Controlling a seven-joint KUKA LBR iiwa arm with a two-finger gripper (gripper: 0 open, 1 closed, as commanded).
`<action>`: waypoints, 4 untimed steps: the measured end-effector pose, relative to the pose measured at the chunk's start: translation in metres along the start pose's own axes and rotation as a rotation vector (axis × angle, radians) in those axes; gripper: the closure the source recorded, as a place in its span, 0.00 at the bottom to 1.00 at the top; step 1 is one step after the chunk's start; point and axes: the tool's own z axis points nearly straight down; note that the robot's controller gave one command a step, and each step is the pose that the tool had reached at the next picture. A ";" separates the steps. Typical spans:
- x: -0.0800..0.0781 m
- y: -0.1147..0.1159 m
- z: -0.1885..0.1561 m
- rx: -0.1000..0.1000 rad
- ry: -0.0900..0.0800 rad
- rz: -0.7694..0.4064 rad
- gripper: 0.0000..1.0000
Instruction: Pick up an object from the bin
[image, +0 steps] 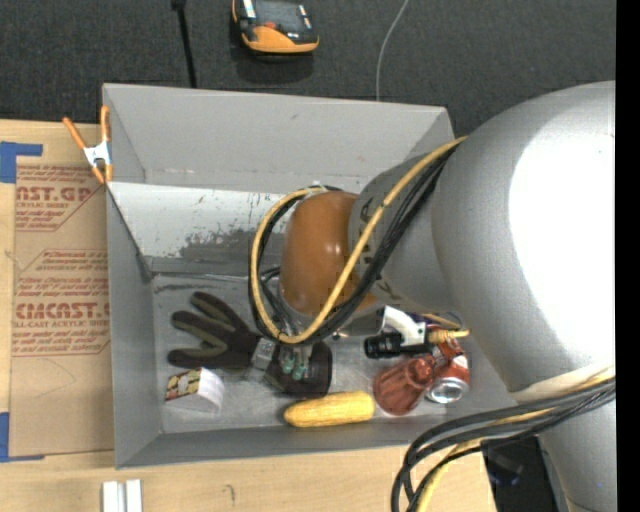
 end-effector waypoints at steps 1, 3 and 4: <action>0.000 0.000 -0.008 0.000 0.000 0.000 1.00; 0.000 0.001 -0.028 -0.002 -0.003 0.000 1.00; 0.000 0.001 -0.033 -0.002 -0.004 -0.001 1.00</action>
Offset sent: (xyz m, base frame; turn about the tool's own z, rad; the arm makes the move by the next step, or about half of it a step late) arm 0.0001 0.0000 0.0132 0.0000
